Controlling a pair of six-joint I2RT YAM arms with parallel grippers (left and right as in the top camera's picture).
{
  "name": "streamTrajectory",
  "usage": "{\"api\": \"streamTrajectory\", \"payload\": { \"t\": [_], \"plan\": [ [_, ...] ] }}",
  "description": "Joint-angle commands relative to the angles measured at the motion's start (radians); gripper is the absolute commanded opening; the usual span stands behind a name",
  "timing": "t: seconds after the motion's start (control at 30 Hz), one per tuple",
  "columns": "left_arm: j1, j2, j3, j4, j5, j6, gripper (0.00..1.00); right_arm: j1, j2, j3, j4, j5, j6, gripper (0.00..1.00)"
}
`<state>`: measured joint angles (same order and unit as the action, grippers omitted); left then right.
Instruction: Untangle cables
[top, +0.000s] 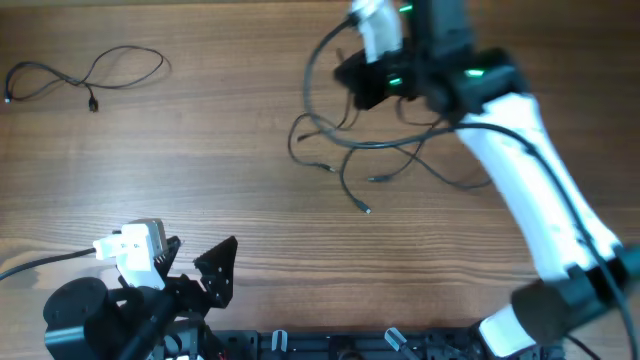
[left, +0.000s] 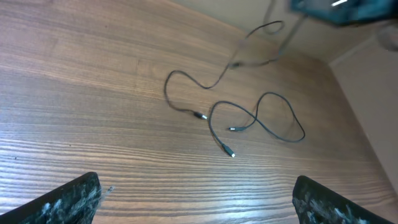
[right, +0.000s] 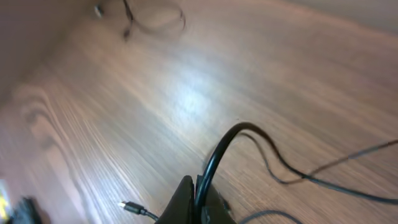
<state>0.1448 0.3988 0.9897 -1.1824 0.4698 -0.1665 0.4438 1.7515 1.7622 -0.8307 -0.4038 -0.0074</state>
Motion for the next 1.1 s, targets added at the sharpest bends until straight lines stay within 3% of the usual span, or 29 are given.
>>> {"api": "streamTrajectory", "payload": {
  "t": [0.0,0.07,0.17,0.53,0.6,0.67,0.7,0.73,0.93,1.07],
  "plan": [
    [-0.005,-0.004,-0.003,0.002,0.008,-0.005,1.00,0.031,0.145,-0.010,0.014,0.118,-0.027,0.04],
    [-0.005,-0.004,-0.003,0.002,0.008,-0.005,1.00,0.037,0.226,-0.010,0.009,0.068,0.026,0.05],
    [-0.005,-0.004,-0.003,0.002,0.008,-0.005,1.00,0.075,0.345,-0.010,-0.013,-0.096,-0.023,0.05],
    [-0.005,-0.005,-0.003,0.002,0.008,-0.005,1.00,0.290,0.414,-0.010,-0.134,-0.012,-0.203,0.08],
    [-0.005,-0.004,-0.003,0.002,0.008,-0.005,1.00,0.309,0.414,-0.010,-0.161,-0.012,-0.201,0.35],
    [-0.005,-0.004,-0.003,0.002,0.008,-0.005,1.00,0.323,0.418,-0.010,-0.162,-0.012,-0.198,0.79],
    [-0.005,-0.005,-0.003,0.002,0.008,-0.005,1.00,0.329,0.418,-0.011,-0.155,-0.011,-0.190,0.93],
    [-0.005,-0.005,-0.003,0.002,0.008,-0.005,1.00,0.331,0.418,-0.011,-0.147,-0.008,-0.172,1.00],
    [-0.005,-0.004,-0.003,0.002,0.008,-0.005,1.00,0.332,0.418,-0.030,-0.007,0.253,0.258,1.00],
    [-0.005,-0.004,-0.003,0.002,0.008,-0.005,1.00,0.353,0.426,-0.074,0.069,0.313,0.362,1.00]
  ]
}}
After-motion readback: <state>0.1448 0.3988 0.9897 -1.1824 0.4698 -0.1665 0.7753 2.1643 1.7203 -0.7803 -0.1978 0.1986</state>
